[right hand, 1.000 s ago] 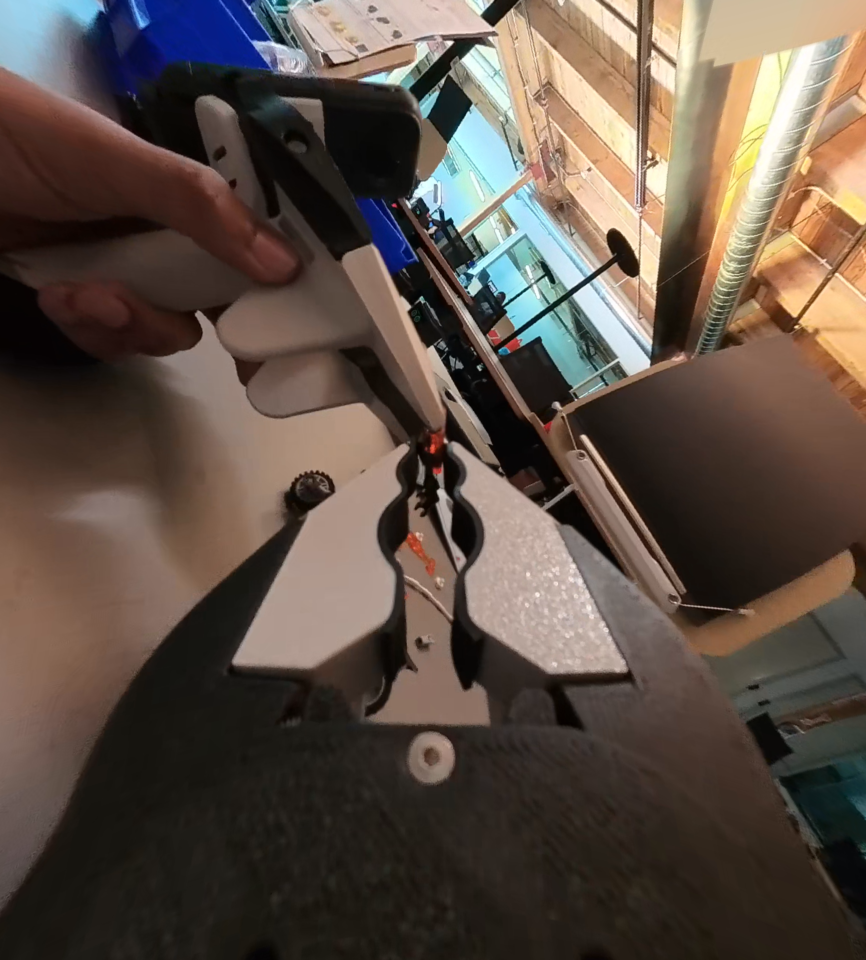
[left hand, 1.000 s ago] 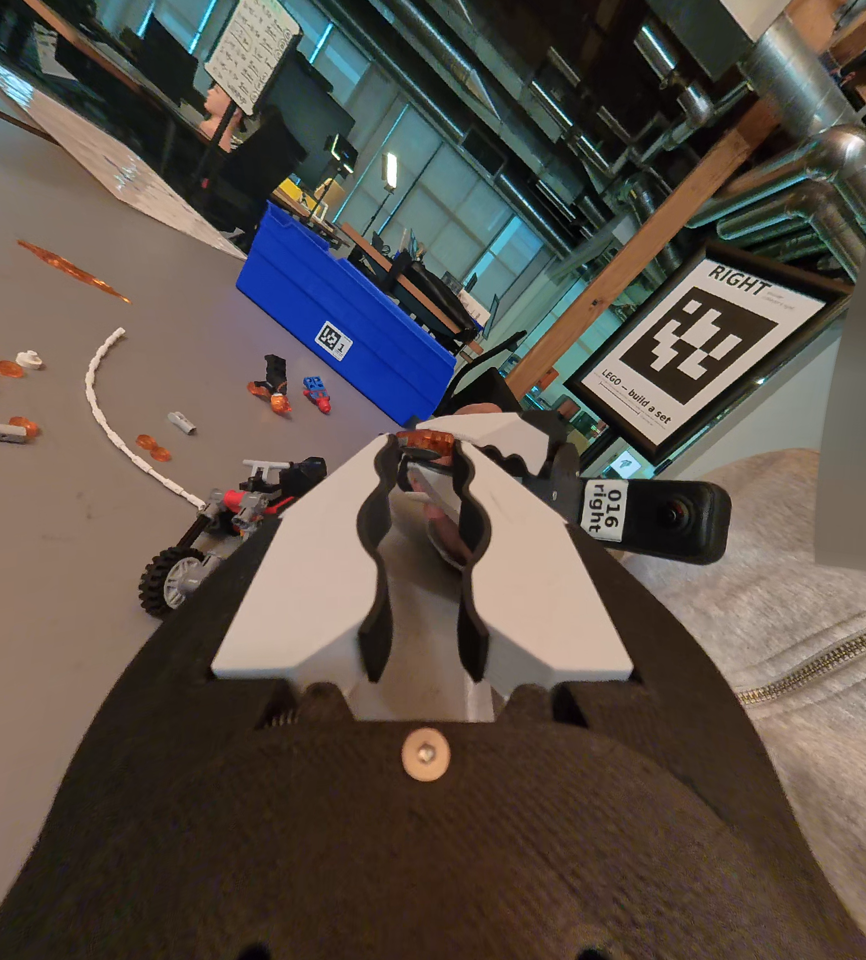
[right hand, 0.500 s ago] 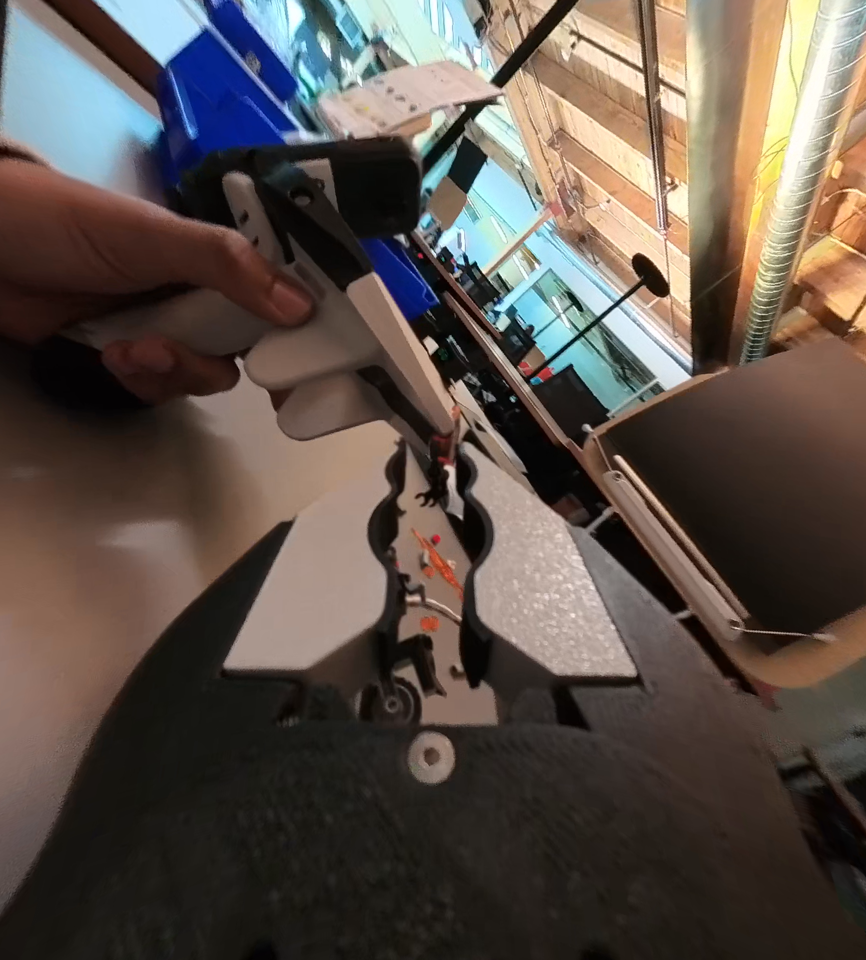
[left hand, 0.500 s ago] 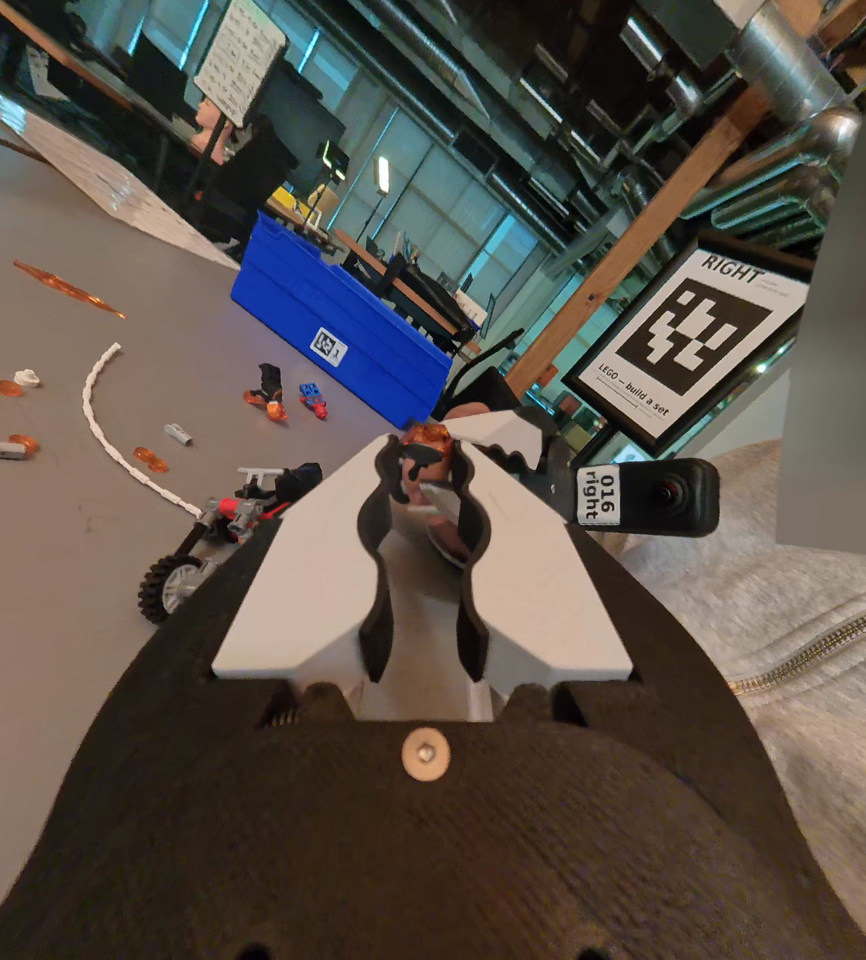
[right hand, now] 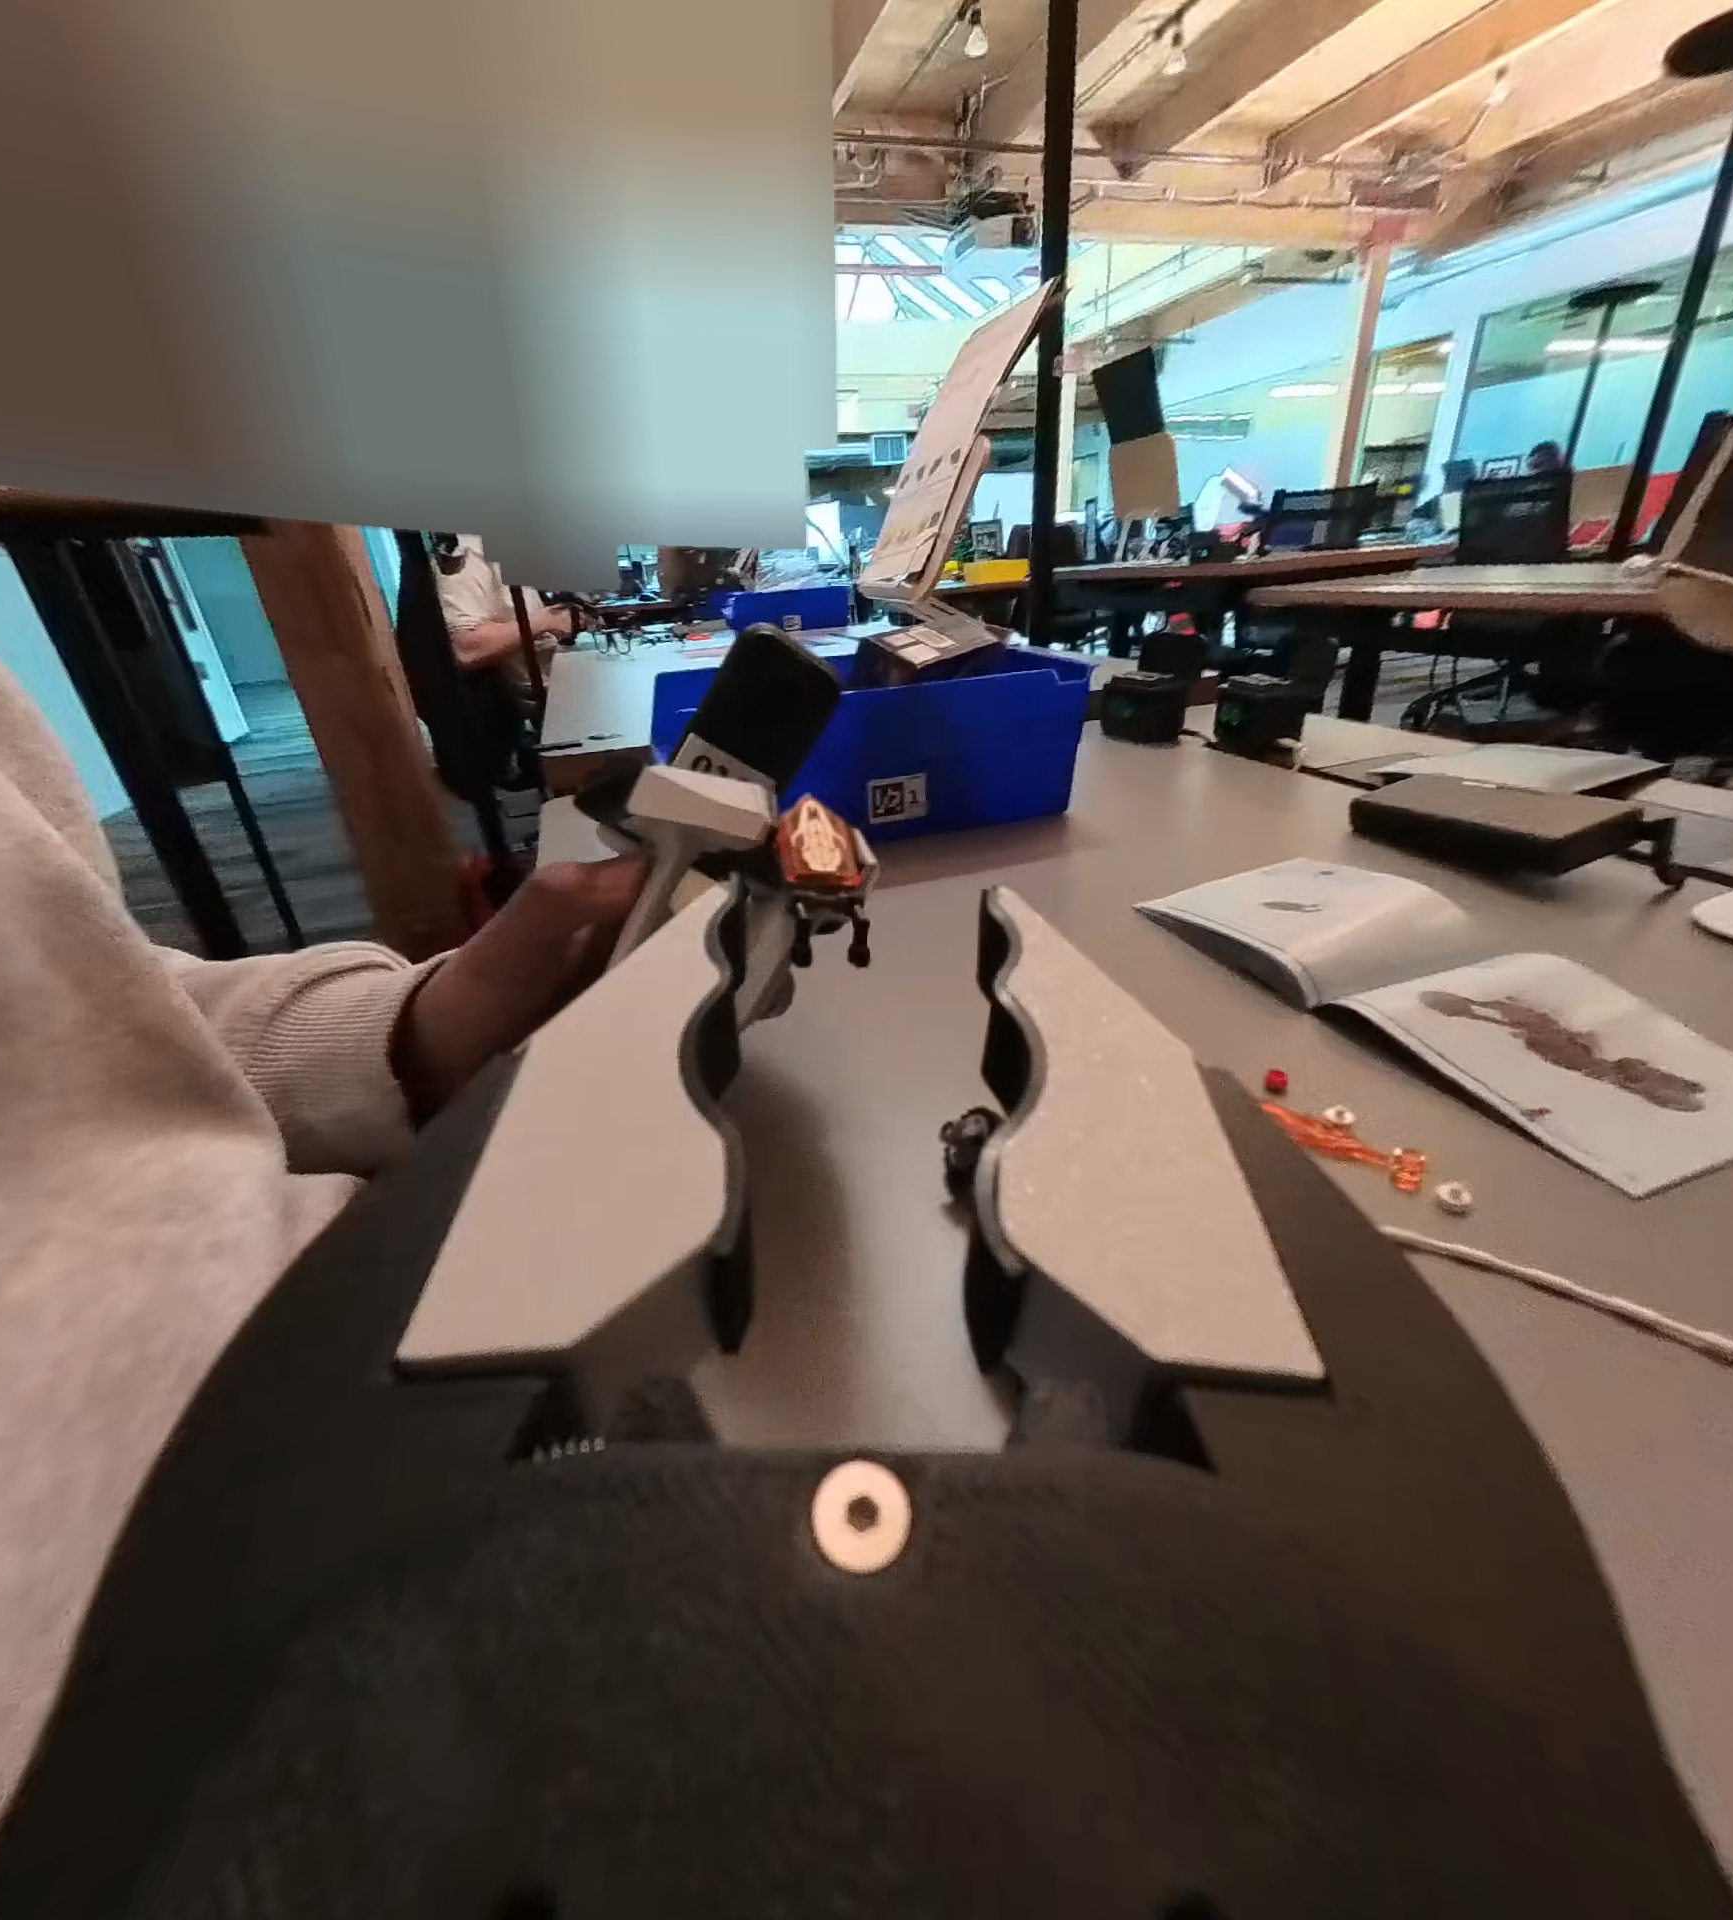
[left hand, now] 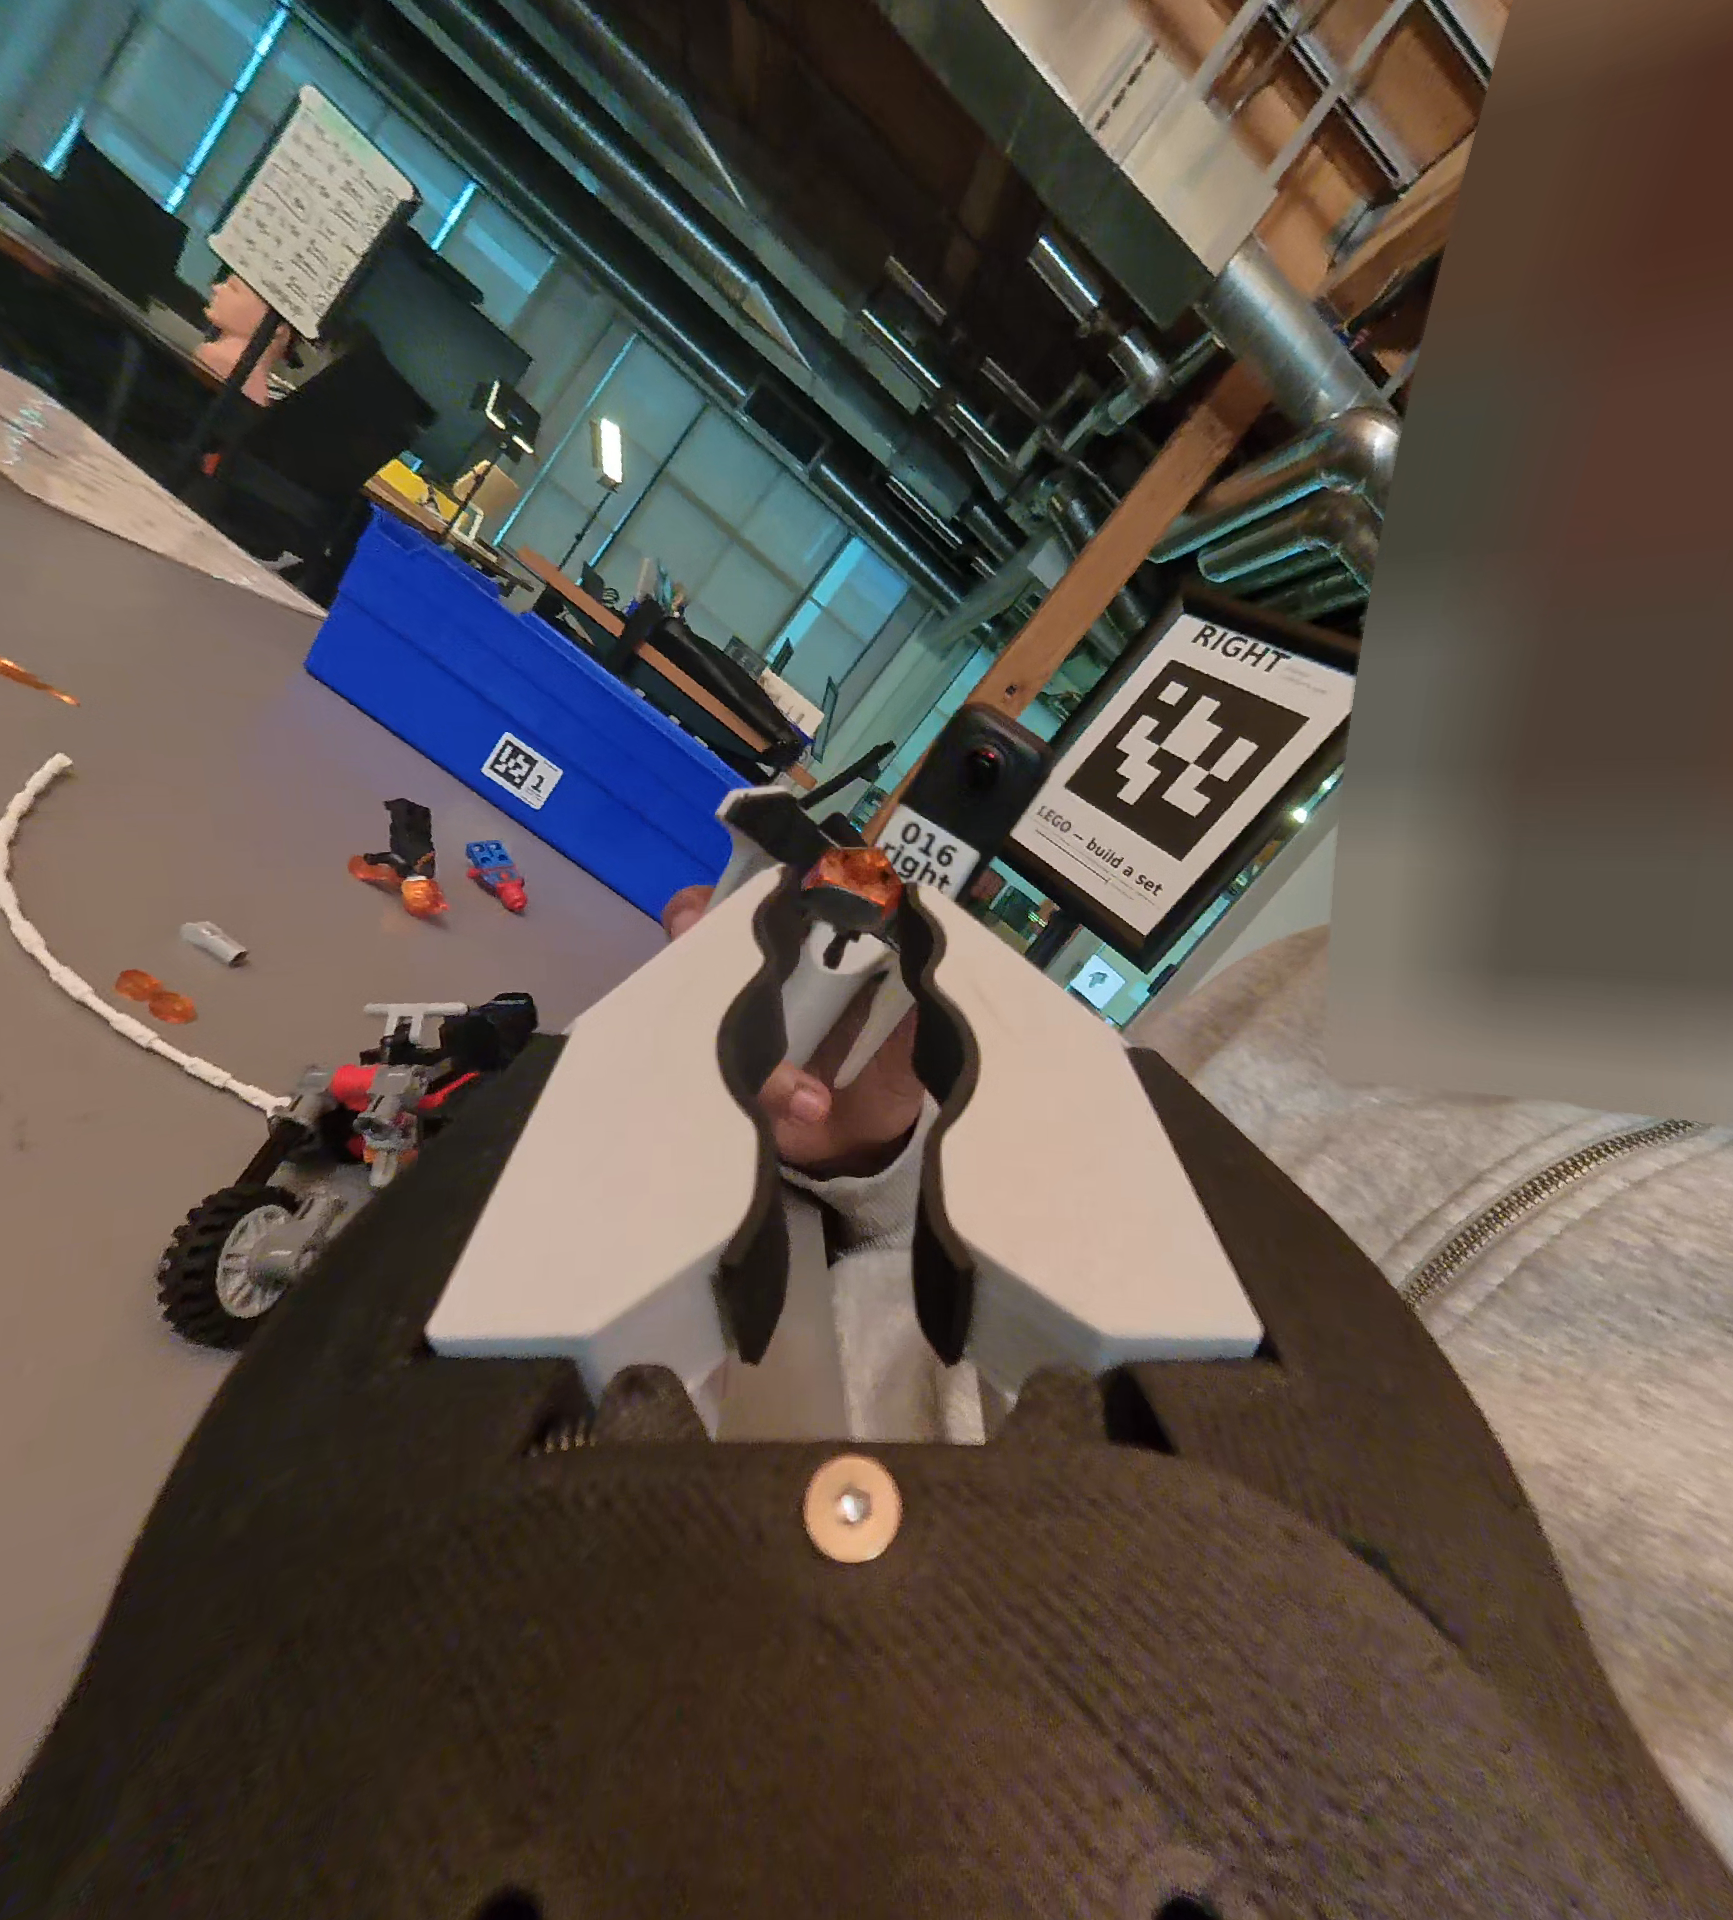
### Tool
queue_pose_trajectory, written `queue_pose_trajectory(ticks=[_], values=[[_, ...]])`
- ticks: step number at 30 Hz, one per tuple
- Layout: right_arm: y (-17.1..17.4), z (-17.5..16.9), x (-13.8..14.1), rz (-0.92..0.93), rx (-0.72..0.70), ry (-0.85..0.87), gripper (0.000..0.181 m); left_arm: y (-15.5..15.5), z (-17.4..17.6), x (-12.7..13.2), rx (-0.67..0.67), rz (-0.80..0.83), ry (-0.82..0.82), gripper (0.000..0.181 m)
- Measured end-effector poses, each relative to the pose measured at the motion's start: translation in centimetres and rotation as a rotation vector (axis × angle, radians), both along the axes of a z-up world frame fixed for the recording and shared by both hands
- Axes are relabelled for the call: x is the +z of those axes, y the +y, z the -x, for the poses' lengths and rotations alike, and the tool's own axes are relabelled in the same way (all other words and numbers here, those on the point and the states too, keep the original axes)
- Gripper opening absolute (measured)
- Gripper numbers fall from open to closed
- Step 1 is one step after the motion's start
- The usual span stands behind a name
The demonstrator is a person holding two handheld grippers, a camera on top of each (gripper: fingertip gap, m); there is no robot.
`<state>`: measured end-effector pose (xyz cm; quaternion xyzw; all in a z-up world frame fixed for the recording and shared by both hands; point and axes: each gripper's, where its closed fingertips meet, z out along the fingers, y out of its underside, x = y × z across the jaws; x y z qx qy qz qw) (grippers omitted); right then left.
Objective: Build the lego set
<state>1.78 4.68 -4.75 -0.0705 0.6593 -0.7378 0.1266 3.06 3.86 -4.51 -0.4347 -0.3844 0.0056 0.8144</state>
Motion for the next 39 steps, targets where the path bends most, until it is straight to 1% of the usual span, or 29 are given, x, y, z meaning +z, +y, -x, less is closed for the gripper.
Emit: queue_pose_trajectory(ticks=[3, 10, 18, 24, 29, 31, 34, 39], values=[[0.1, -0.2, 0.0, -0.005, 0.030, -0.035, 0.031, 0.2, -0.1, 0.1, -0.013, -0.004, 0.007, 0.016], [-0.3, -1.3, -0.8, -0.090, 0.103, -0.081, 0.031, 0.5, -0.3, 0.4, -0.039, -0.014, 0.021, 0.016], [-0.2, -1.9, -0.7, -0.092, 0.162, -0.114, 0.013, 1.0, -0.5, 0.4, -0.070, -0.013, 0.026, 0.016], [0.0, -1.6, -0.3, -0.064, 0.160, -0.136, 0.012, 1.1, -0.4, 0.3, -0.086, -0.026, 0.013, 0.015], [0.4, -1.0, 0.1, -0.039, 0.171, -0.186, 0.013, 1.7, -0.3, -0.2, -0.123, -0.023, -0.020, 0.024], [0.6, -0.8, -0.2, -0.060, 0.170, -0.161, 0.012, 1.6, -0.2, -0.2, -0.111, -0.019, -0.022, 0.030], [0.7, -1.0, -1.2, -0.126, 0.159, -0.058, 0.013, 1.6, 0.1, -0.4, -0.091, 0.000, -0.029, 0.036], [1.2, -2.0, -3.8, -0.259, 0.161, 0.196, 0.014, 3.1, 0.2, -1.7, -0.103, 0.129, -0.062, 0.031]])
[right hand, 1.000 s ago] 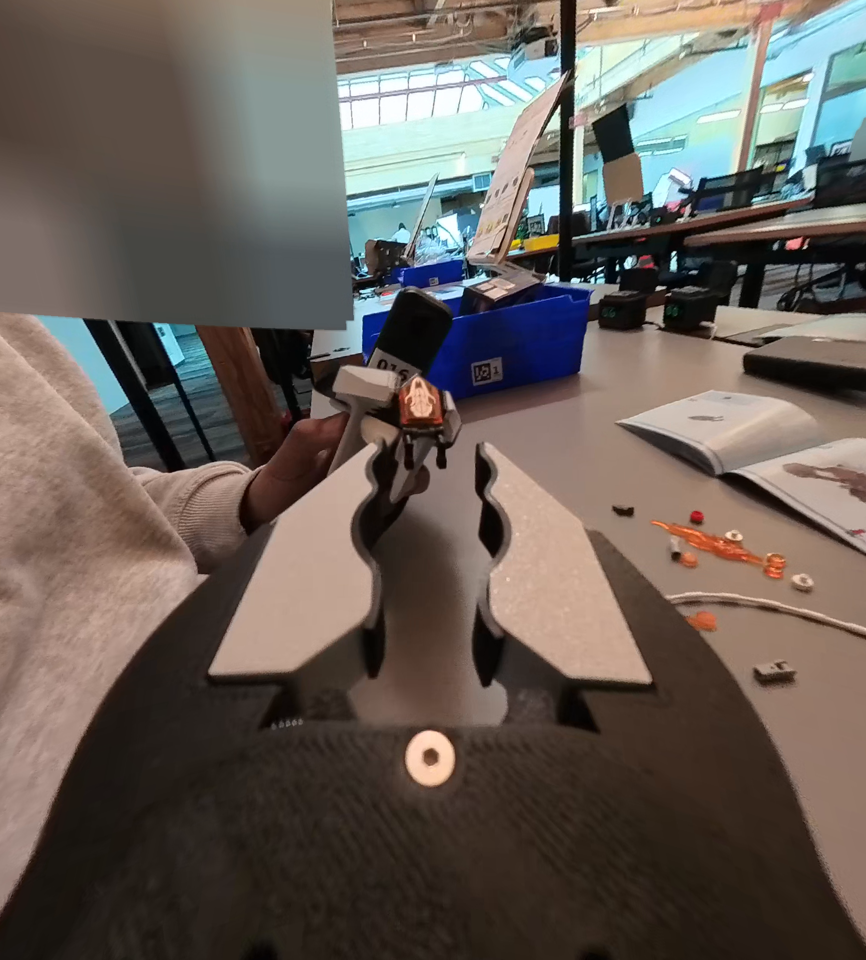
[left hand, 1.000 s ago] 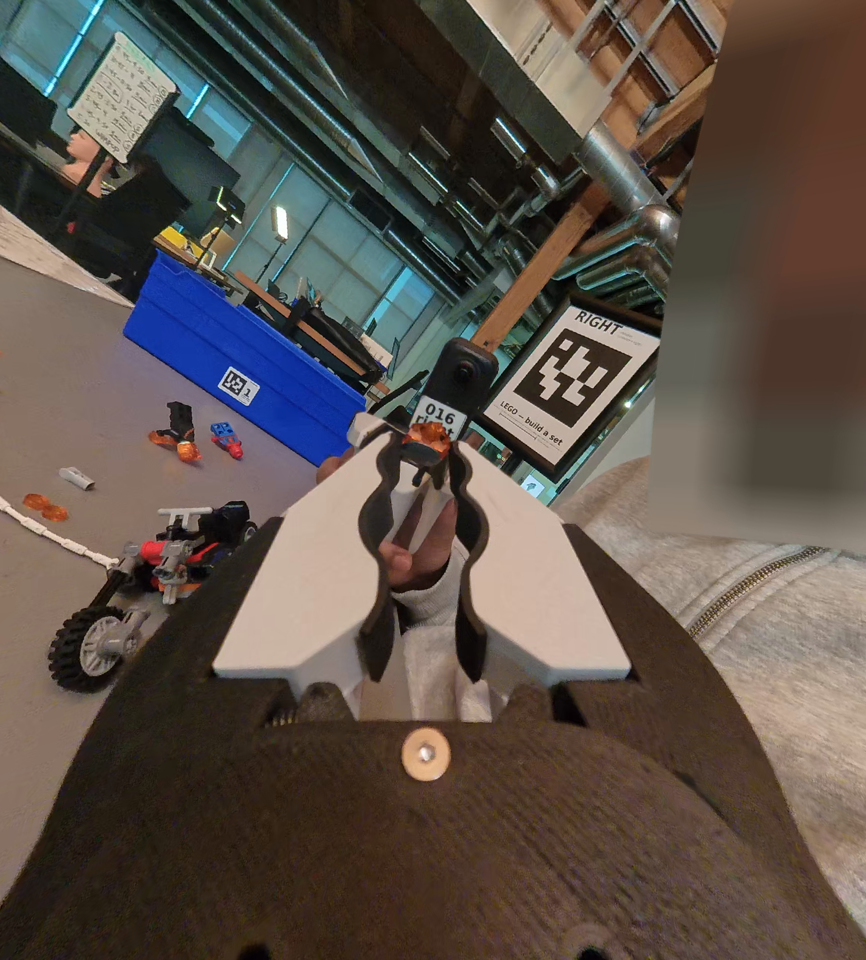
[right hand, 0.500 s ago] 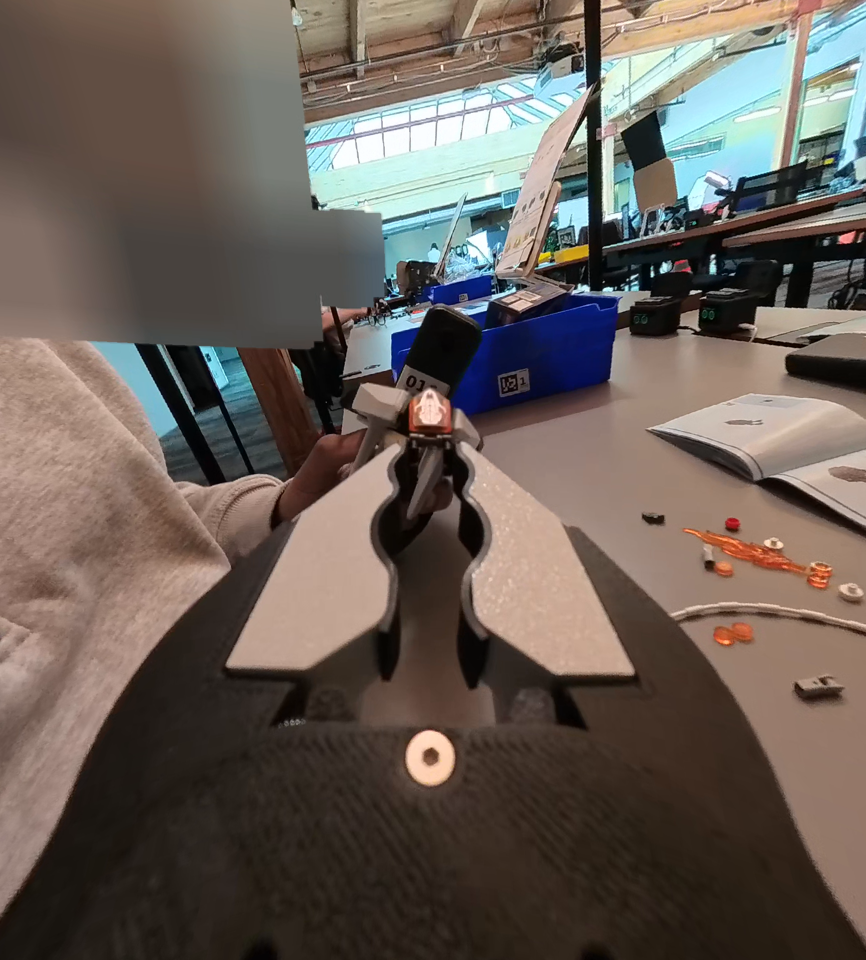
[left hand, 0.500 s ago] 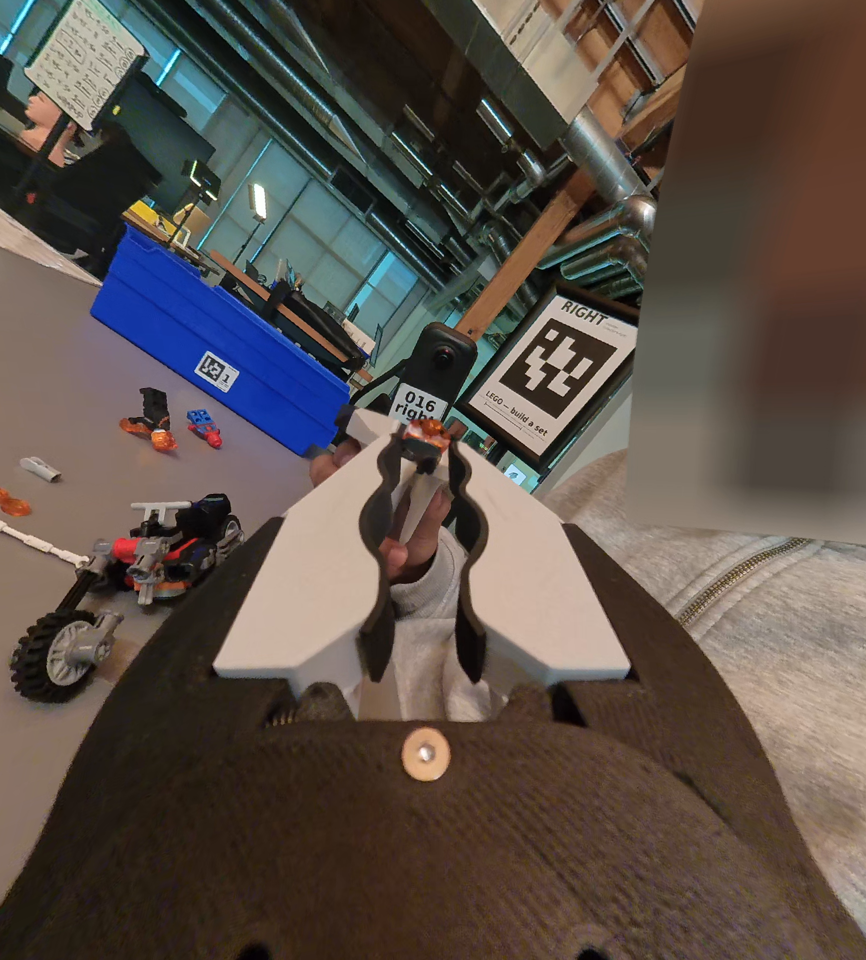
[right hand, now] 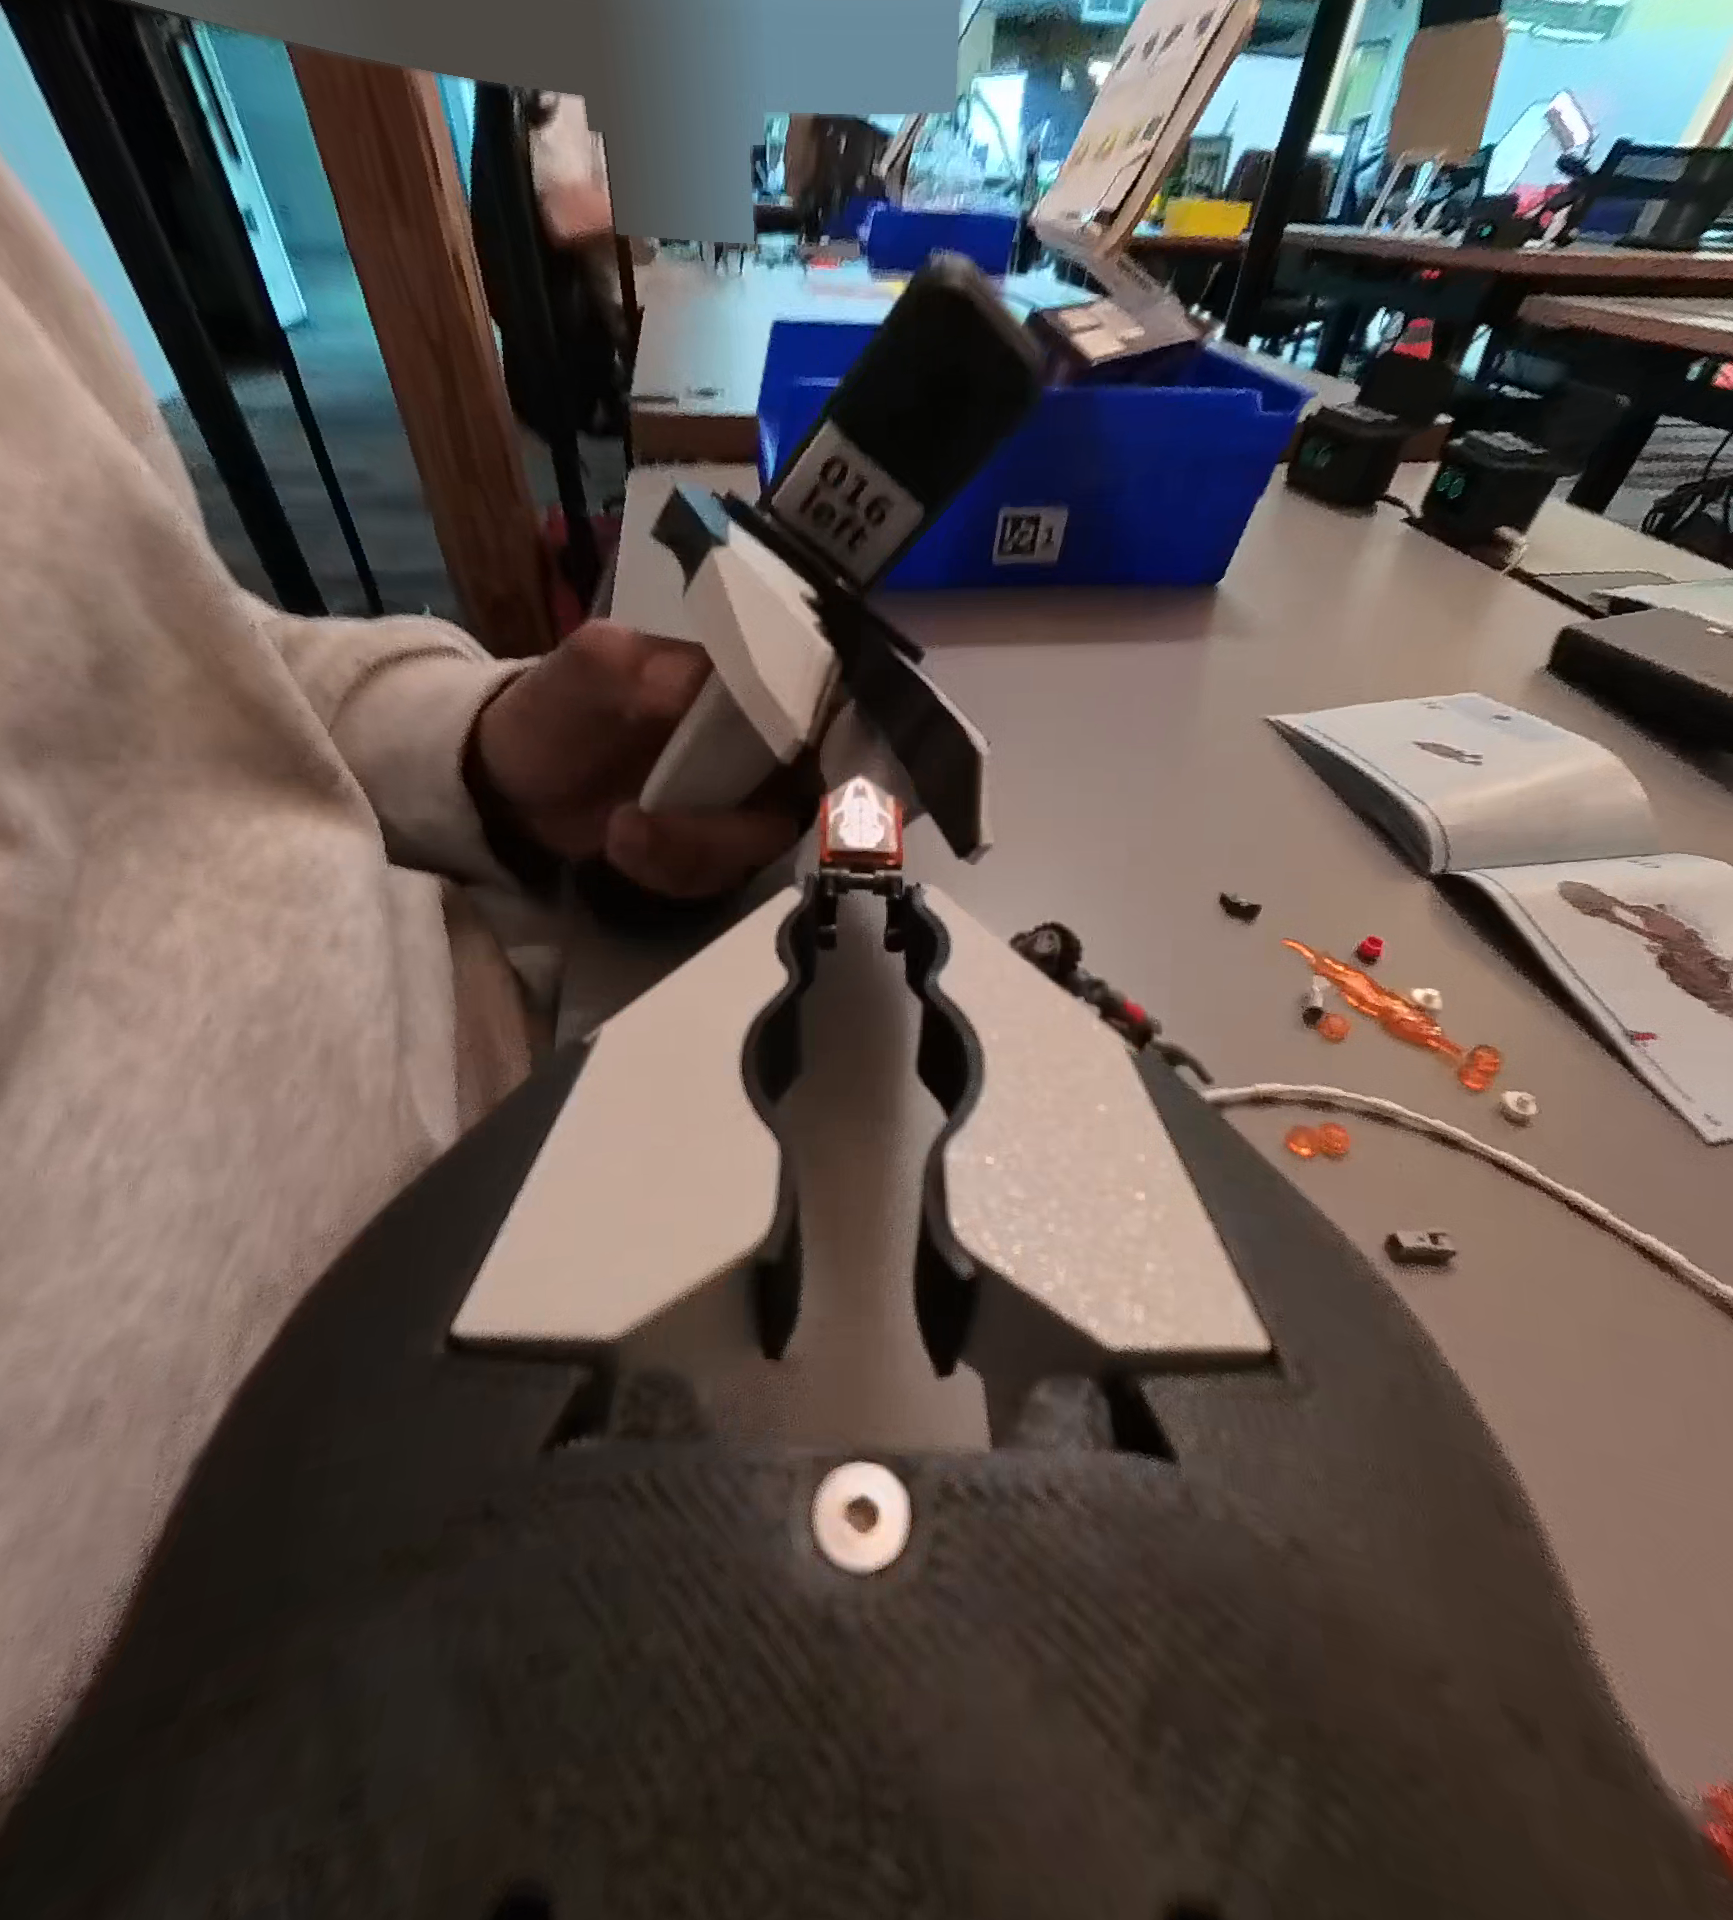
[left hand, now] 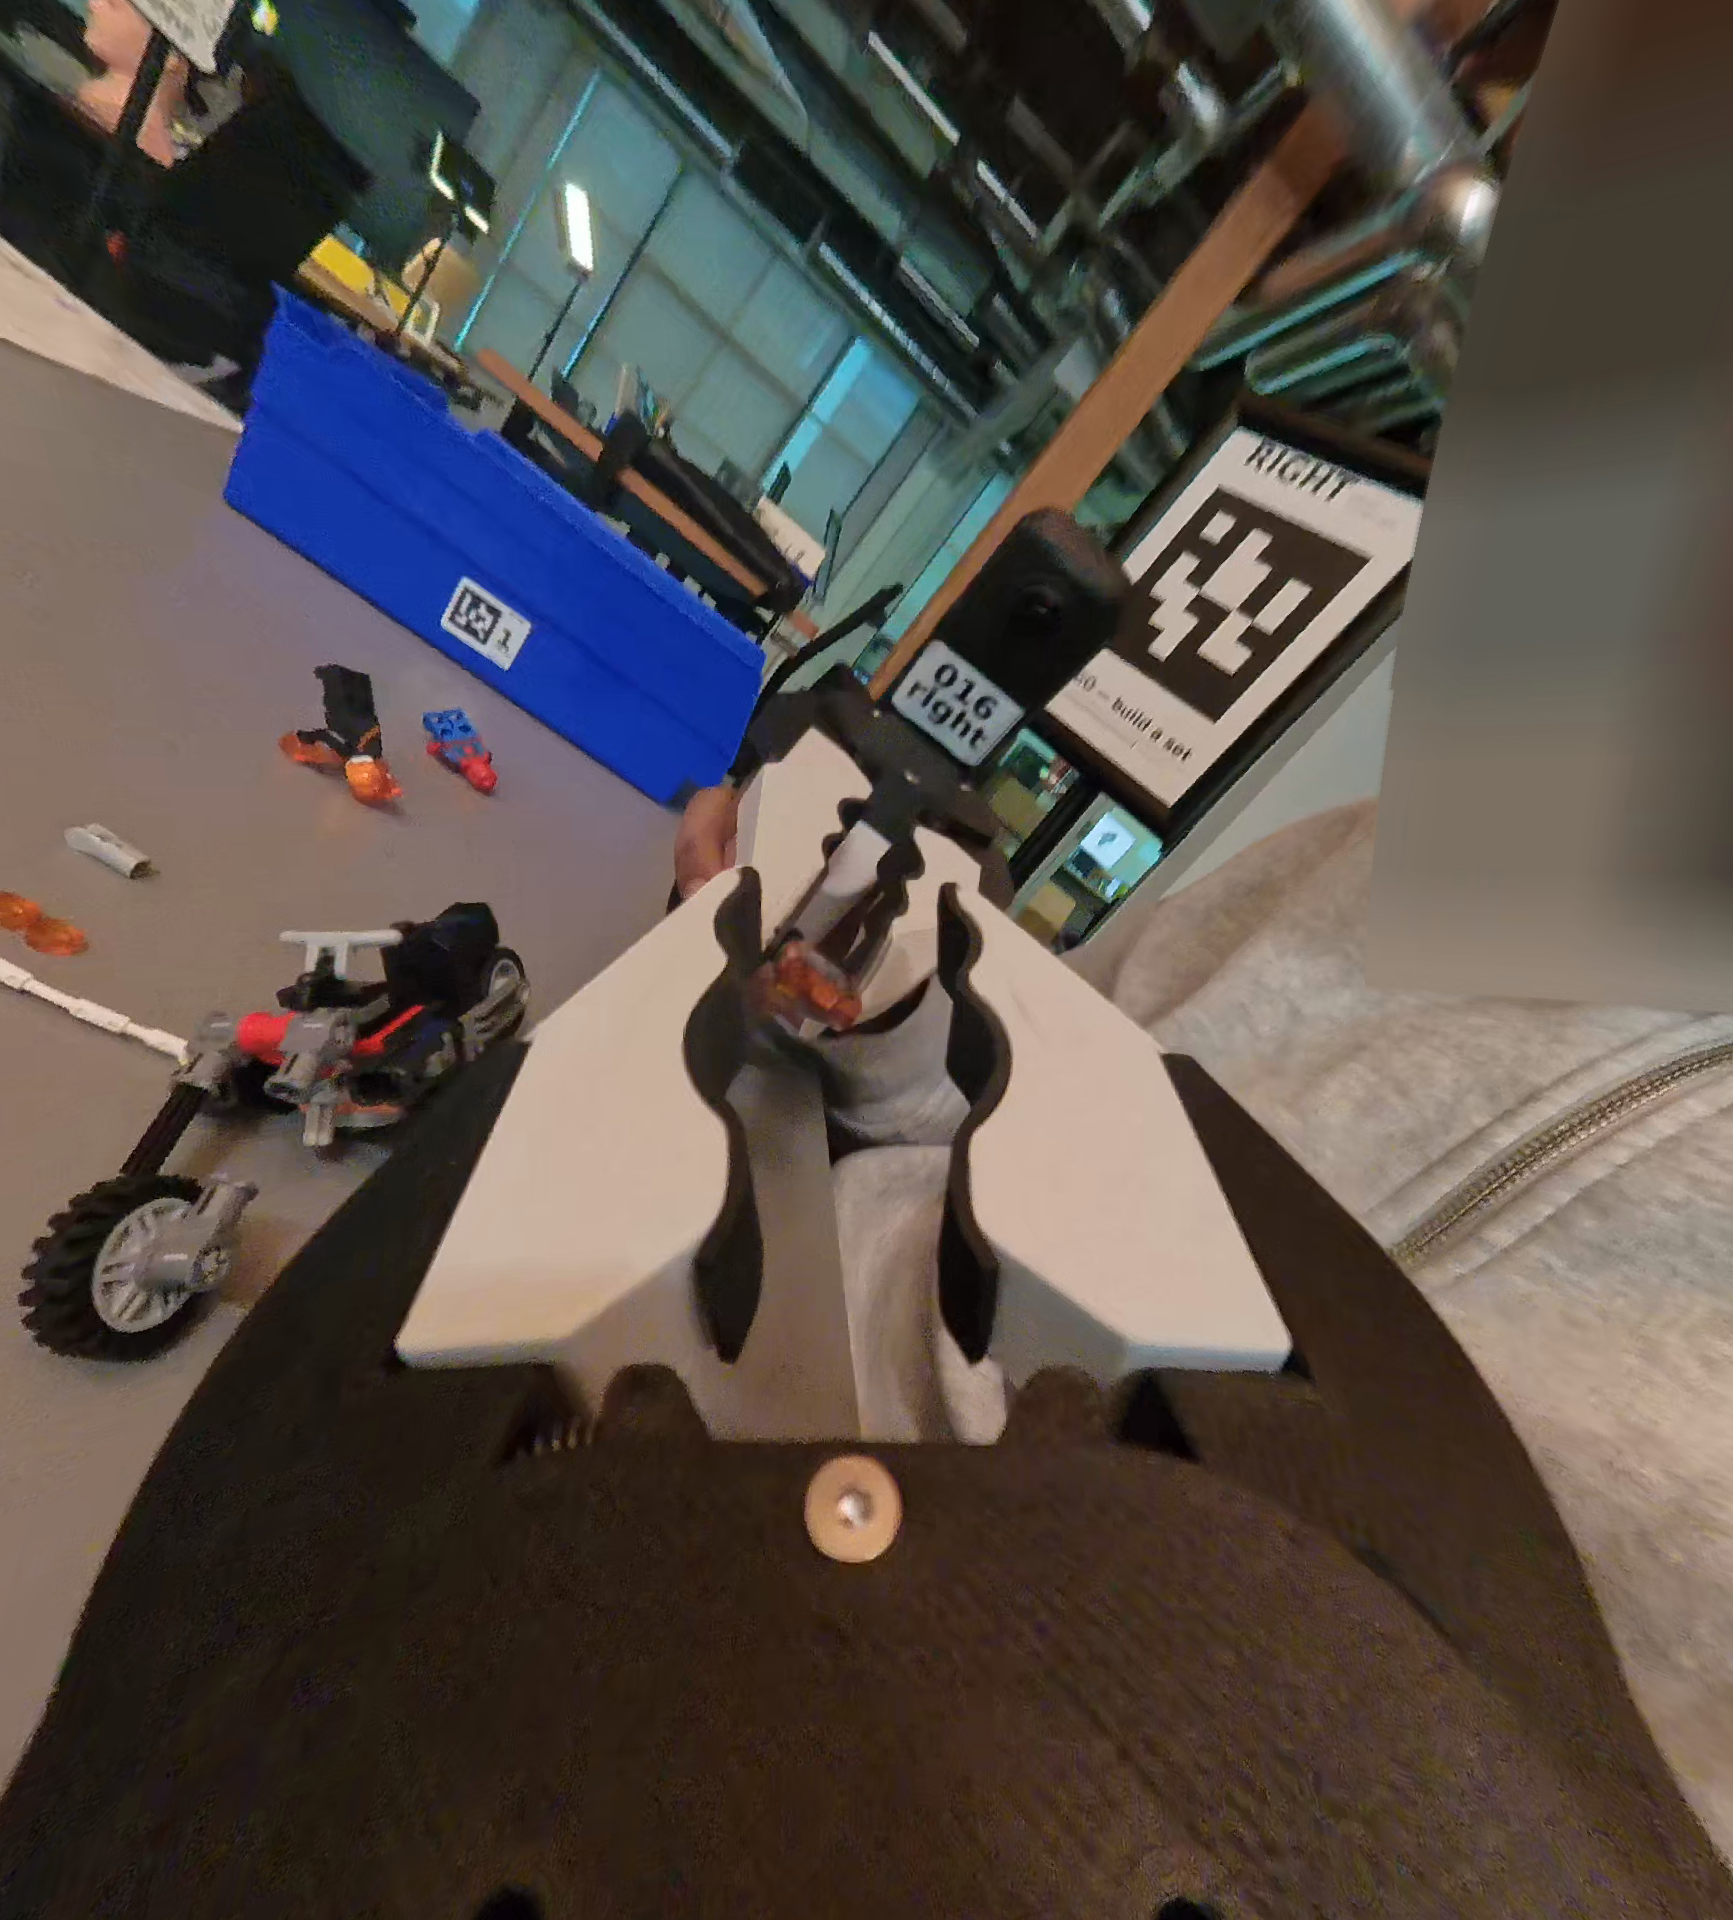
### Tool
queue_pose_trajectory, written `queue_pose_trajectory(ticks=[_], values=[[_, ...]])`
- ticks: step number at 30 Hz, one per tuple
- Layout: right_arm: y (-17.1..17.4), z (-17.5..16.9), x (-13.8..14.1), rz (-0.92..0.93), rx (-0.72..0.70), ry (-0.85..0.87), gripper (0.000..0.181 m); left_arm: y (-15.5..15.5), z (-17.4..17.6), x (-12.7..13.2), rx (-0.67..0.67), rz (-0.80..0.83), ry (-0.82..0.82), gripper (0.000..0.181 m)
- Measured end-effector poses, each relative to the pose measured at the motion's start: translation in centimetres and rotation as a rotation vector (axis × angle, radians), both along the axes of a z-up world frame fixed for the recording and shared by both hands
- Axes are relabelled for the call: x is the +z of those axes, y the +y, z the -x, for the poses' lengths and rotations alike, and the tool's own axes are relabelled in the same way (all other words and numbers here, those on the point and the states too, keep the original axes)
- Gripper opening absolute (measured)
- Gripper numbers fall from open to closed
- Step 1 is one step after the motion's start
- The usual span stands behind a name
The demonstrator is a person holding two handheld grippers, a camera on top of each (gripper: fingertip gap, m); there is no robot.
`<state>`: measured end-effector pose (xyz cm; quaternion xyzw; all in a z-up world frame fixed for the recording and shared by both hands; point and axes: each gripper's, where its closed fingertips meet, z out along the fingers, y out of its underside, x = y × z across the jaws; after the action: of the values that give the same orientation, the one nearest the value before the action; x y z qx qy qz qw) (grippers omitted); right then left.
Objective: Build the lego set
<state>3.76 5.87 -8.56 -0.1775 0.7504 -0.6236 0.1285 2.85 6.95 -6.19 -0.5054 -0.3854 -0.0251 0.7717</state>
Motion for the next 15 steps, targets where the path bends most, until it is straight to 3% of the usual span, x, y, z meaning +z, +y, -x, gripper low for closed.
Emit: queue_pose_trajectory(ticks=[7, 15], values=[[1.1, 0.5, -0.7, -0.037, 0.032, 0.024, 0.013, 0.3, -0.4, -0.7, -0.036, 0.059, -0.034, 0.029], [1.6, 0.5, -1.1, -0.053, 0.066, 0.018, 0.013, 1.9, -0.7, -3.2, -0.085, 0.274, -0.113, 0.029]])
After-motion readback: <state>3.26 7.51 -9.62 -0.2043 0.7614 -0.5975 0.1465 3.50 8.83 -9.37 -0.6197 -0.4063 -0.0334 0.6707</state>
